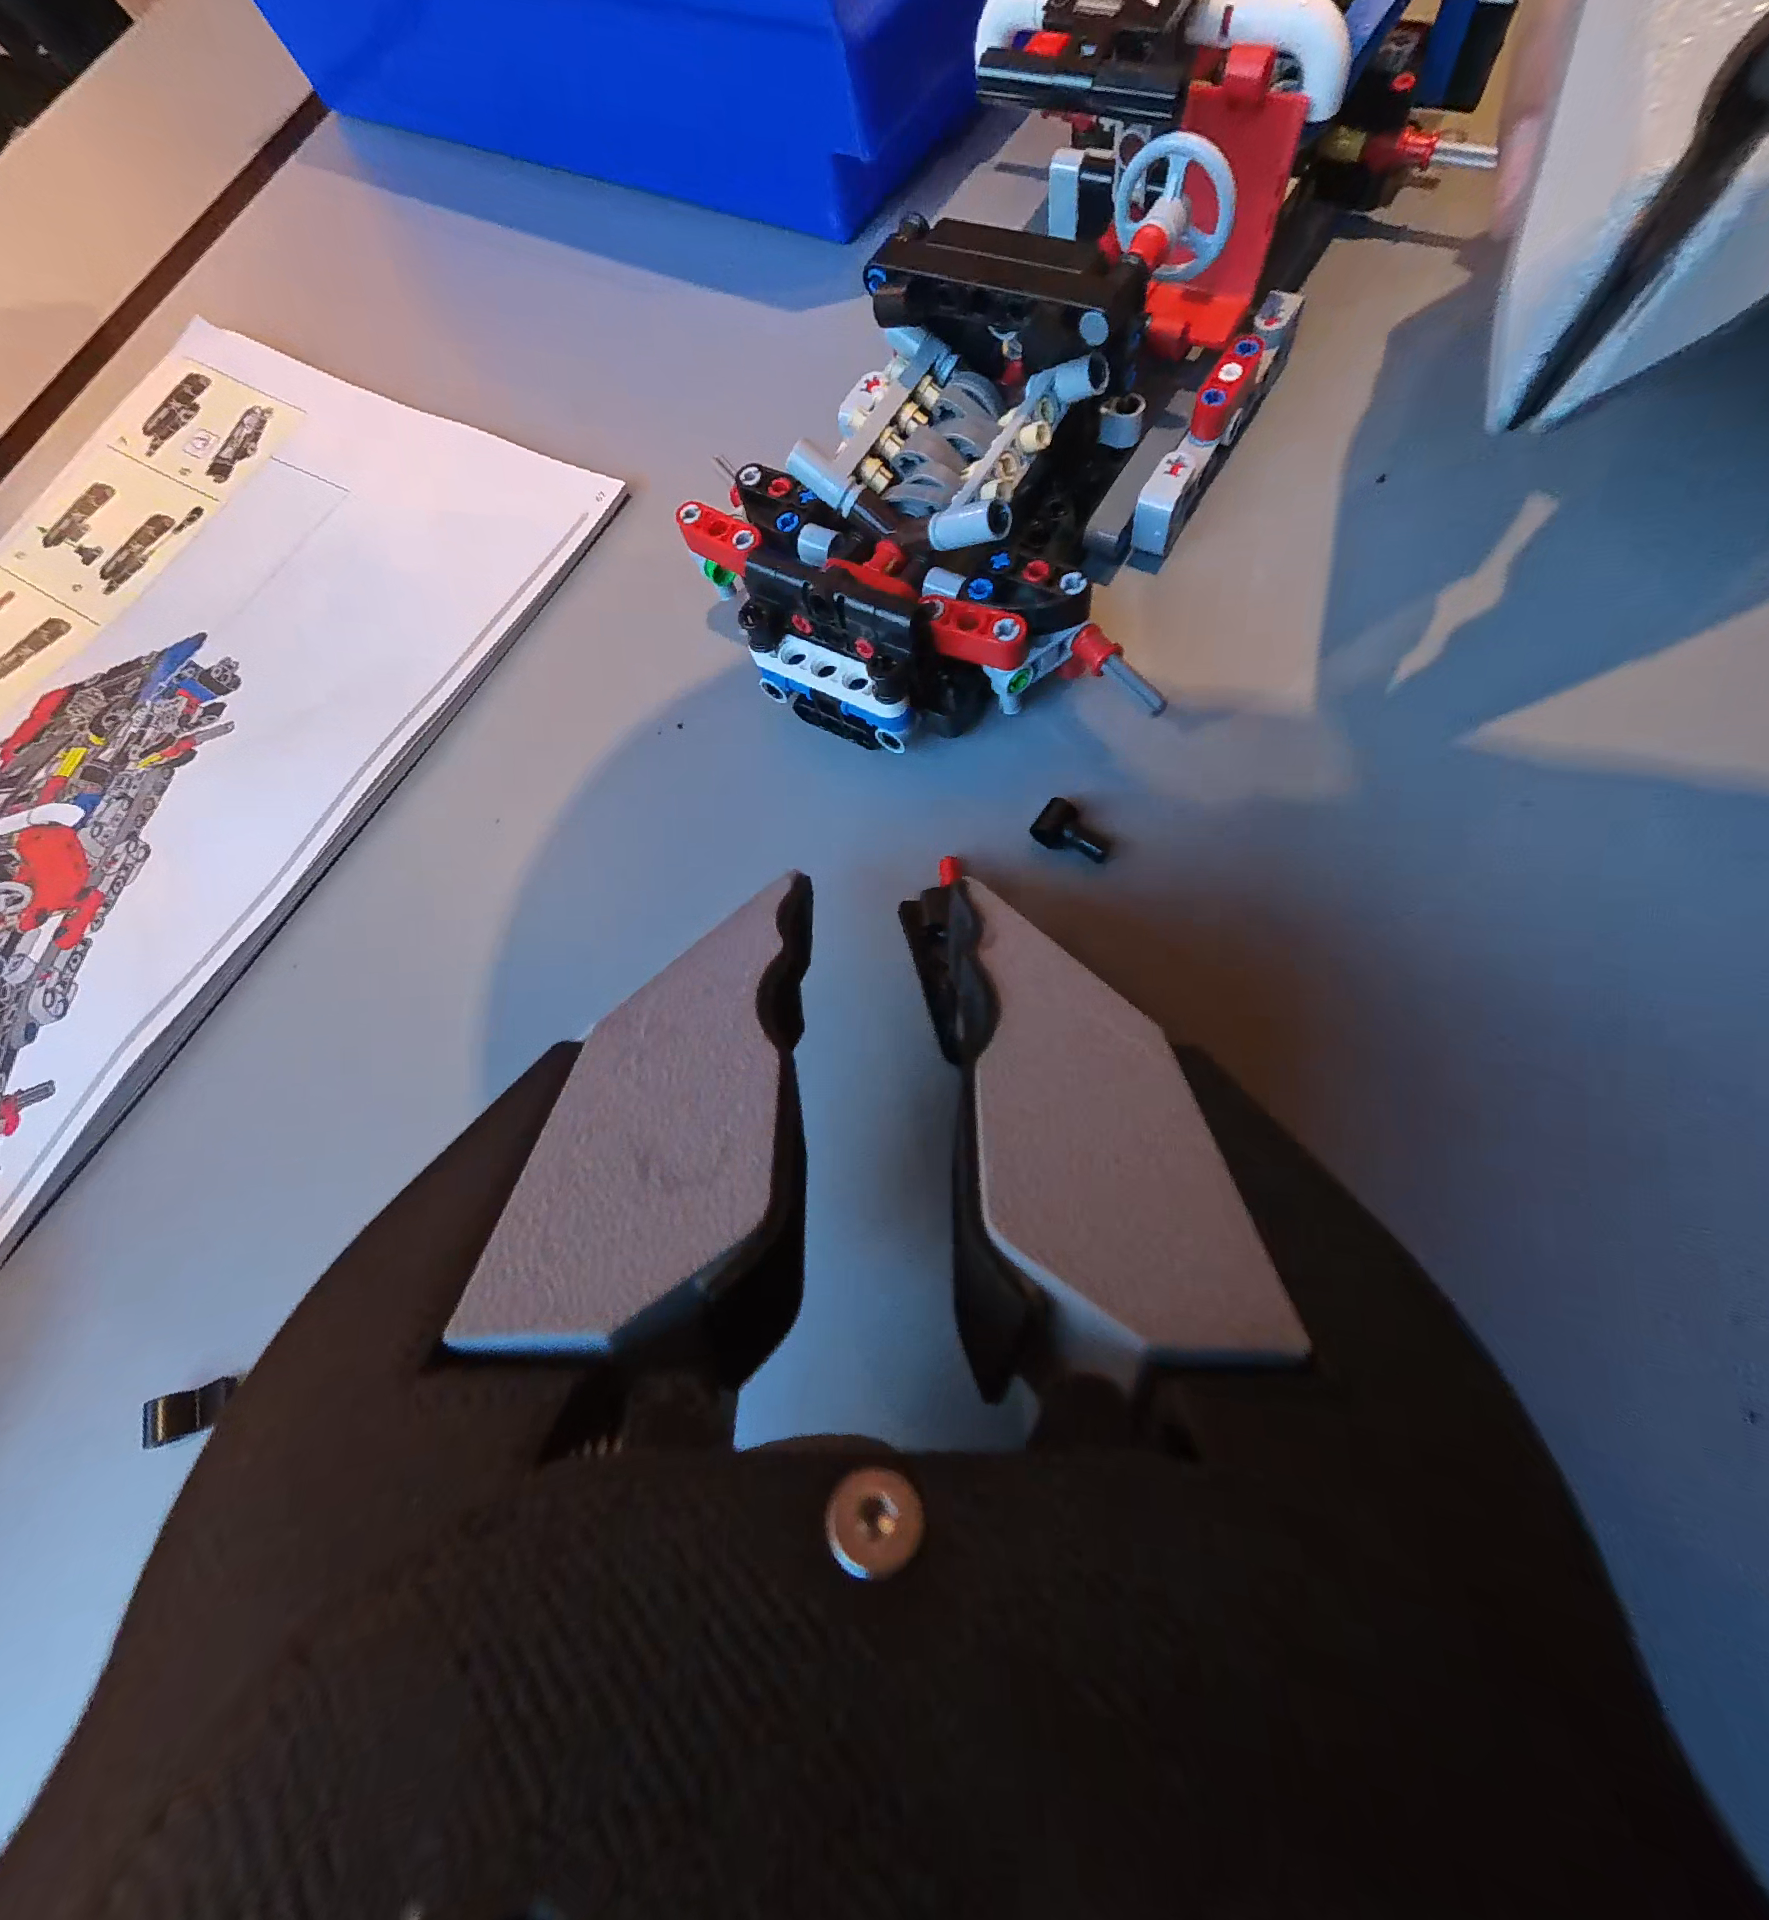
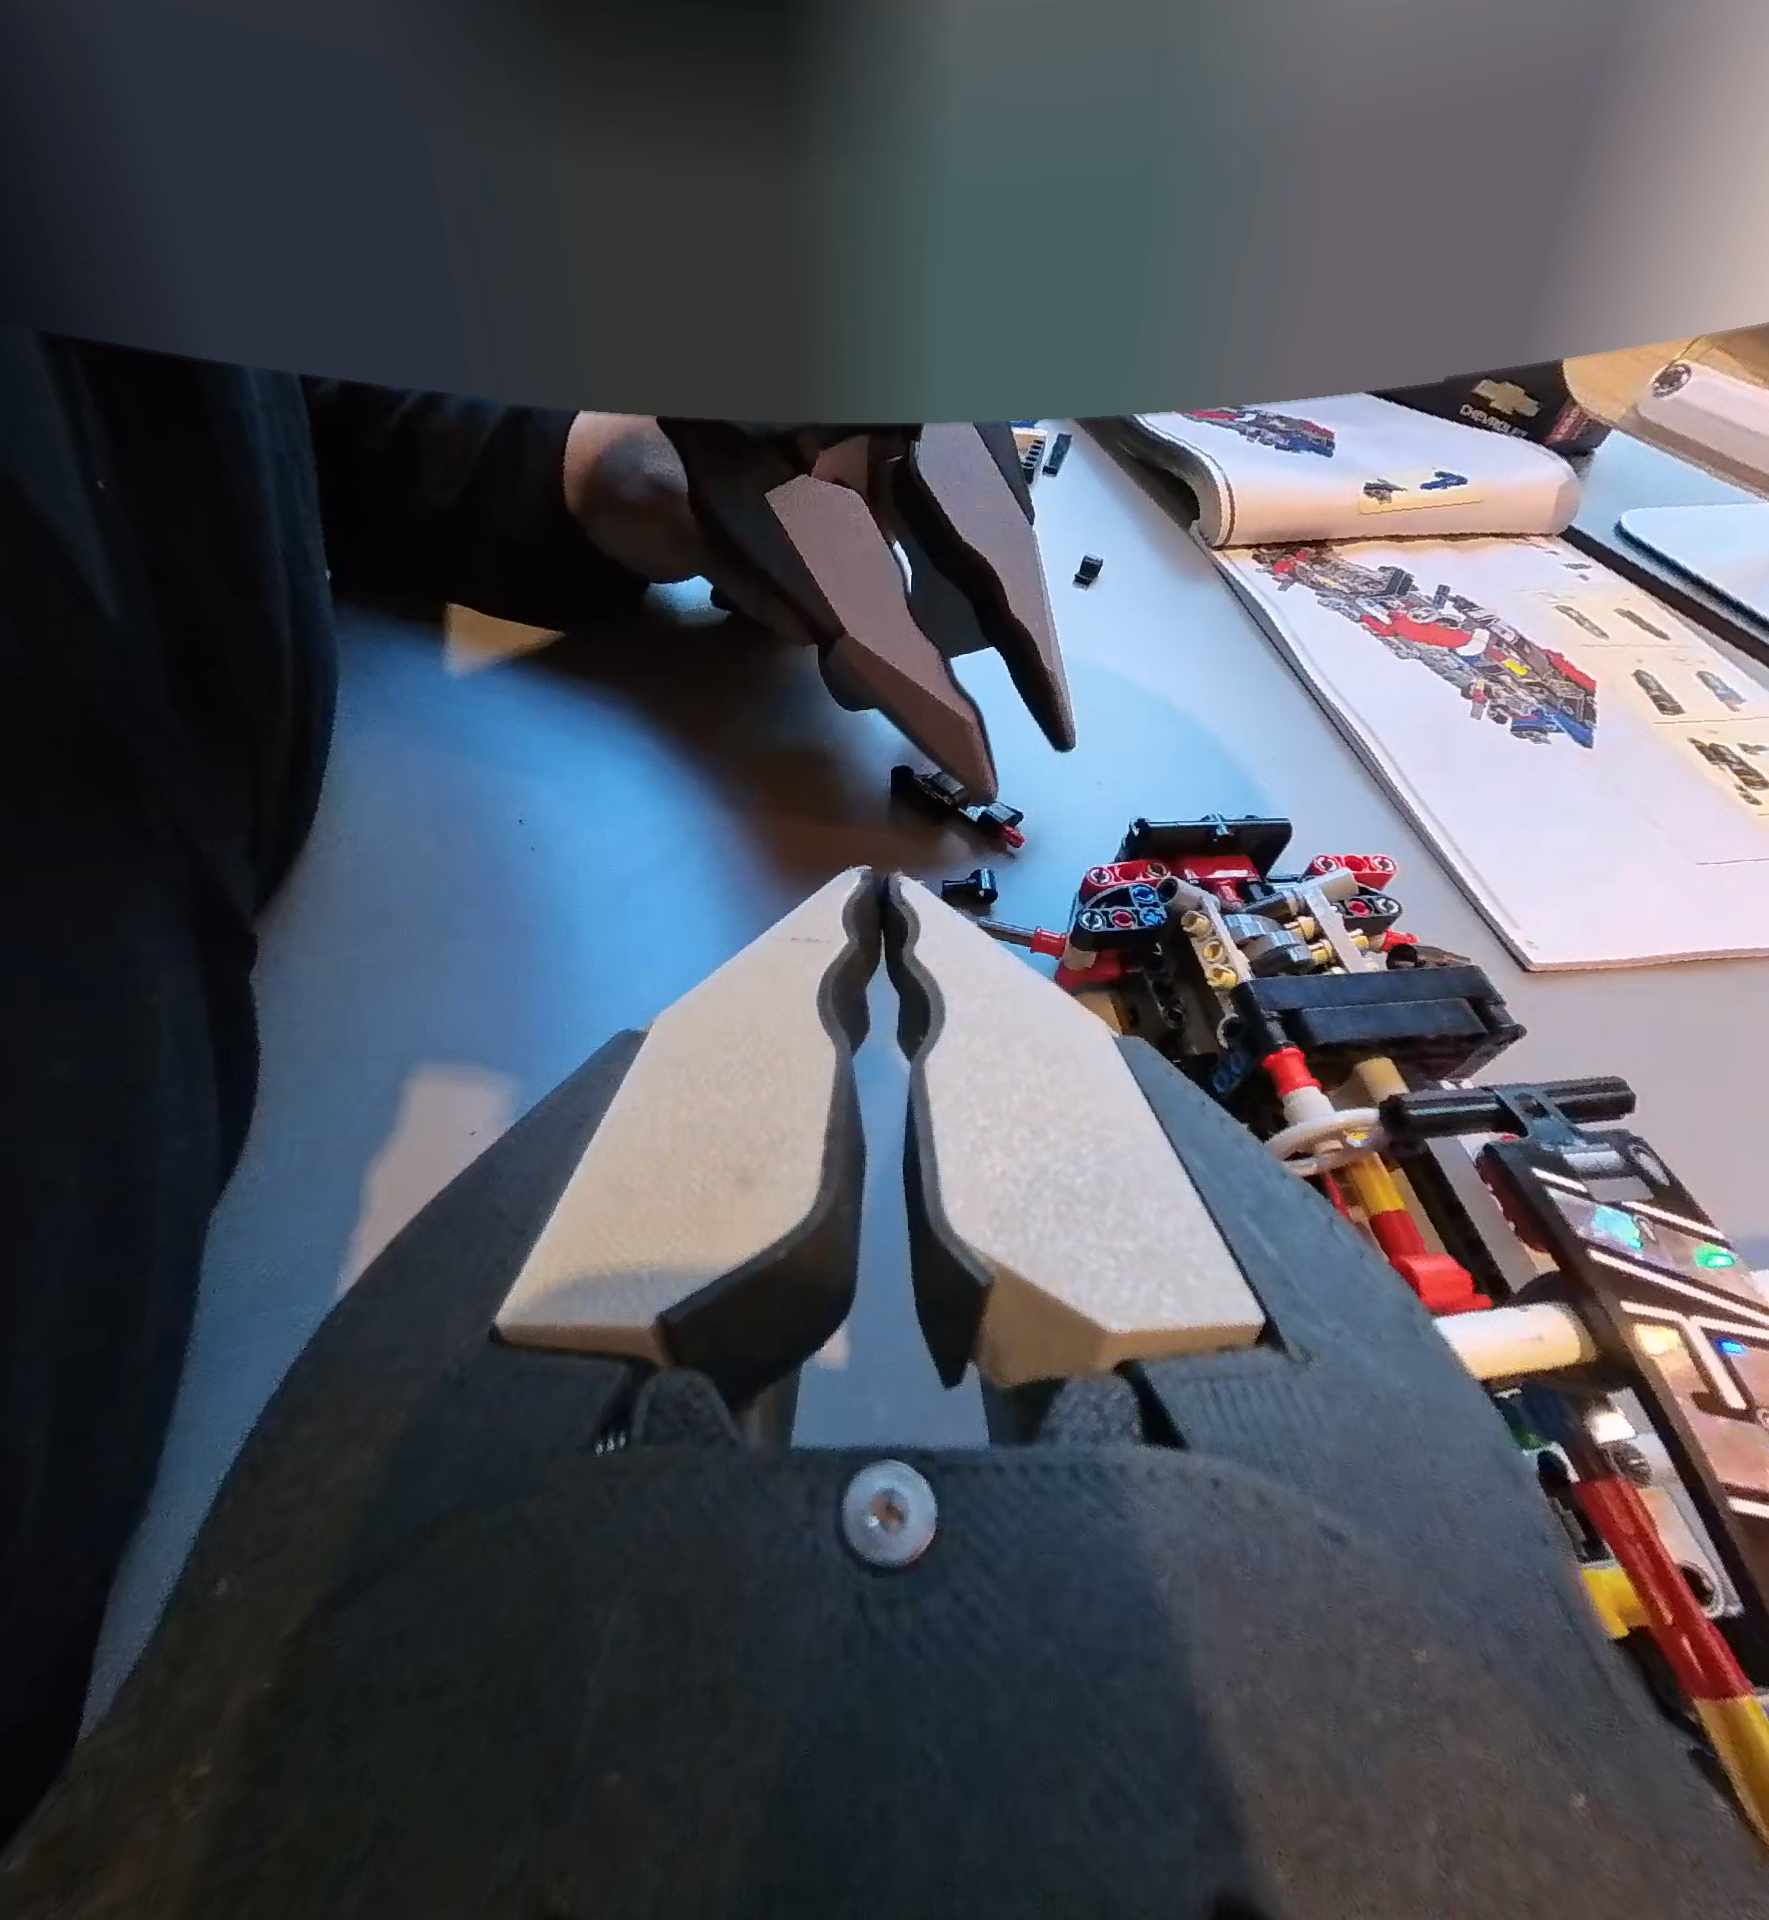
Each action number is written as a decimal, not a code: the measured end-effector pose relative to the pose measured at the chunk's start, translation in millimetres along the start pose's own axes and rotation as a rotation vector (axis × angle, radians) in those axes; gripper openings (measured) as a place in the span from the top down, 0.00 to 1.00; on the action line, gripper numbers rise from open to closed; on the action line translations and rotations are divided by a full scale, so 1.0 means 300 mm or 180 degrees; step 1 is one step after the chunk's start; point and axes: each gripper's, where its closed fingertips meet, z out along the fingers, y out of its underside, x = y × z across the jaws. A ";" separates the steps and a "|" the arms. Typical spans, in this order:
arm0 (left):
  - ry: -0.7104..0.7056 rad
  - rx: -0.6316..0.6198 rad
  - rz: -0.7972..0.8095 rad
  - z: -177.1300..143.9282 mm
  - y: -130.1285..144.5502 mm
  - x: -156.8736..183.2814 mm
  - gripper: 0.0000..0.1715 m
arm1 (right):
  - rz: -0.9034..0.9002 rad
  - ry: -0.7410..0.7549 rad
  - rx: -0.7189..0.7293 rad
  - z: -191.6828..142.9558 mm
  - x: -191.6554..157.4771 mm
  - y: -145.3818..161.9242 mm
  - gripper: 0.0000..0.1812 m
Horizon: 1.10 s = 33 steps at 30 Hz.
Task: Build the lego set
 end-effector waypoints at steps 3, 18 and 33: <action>-0.0019 -0.0016 0.0037 0.001 0.002 0.002 0.87 | -0.0047 0.0016 -0.0018 0.002 -0.003 0.002 1.00; -0.0011 -0.0006 -0.0037 0.001 0.002 -0.006 0.88 | -0.0069 0.0023 0.0003 -0.001 -0.004 0.000 1.00; 0.0004 0.0047 -0.0090 -0.004 -0.004 -0.011 0.89 | -0.0102 0.0046 0.0087 -0.013 0.003 -0.011 1.00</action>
